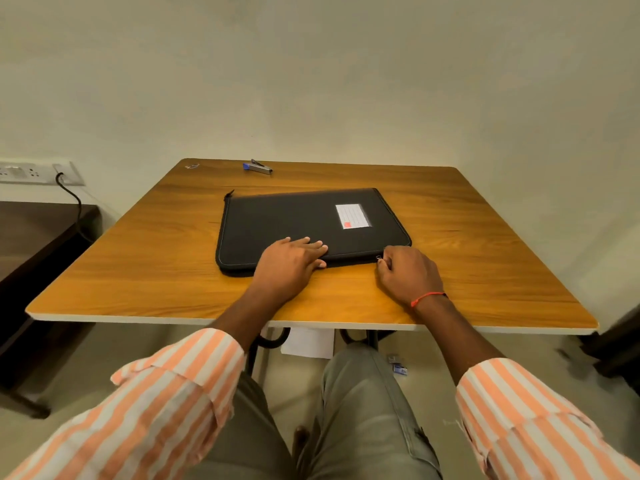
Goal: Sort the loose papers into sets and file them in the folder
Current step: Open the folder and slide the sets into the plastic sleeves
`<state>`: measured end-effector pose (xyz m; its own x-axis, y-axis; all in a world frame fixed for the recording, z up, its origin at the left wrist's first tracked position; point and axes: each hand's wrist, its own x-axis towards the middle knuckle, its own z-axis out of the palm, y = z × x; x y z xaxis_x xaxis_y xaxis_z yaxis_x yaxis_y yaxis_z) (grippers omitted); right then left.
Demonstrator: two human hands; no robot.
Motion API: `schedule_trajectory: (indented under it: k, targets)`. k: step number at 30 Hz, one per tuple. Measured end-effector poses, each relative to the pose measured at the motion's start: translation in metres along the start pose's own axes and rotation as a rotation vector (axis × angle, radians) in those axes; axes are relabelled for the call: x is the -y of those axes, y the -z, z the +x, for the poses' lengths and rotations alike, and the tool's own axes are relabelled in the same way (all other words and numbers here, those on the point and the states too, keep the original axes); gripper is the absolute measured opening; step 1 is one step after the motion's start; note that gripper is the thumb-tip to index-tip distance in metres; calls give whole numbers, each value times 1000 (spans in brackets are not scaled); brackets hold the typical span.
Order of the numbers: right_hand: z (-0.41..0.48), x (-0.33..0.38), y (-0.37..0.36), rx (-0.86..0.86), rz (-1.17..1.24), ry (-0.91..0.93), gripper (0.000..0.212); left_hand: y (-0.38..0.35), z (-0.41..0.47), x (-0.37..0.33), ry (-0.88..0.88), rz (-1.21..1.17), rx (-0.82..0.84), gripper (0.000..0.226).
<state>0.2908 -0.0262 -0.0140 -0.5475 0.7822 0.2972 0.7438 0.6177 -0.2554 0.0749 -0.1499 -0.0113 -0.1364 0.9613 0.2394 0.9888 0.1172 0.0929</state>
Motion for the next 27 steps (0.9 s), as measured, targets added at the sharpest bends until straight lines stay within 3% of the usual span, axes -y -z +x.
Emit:
schedule_trajectory:
  k: [9,16,21,27]
  targets:
    - [7,-30,1,-24,35,-1,21,2,-22,43,132,-94,-50,38]
    - [42,-44,-6,-55,36,-52,14,7,-18,33,58,-123,-125,35]
    - [72,-51,-13,-64,78,-78,7,11,8,10,-4,-91,6,58]
    - [104,-58,-22,-61,81,-99,16,0,22,7,41,-41,82,47]
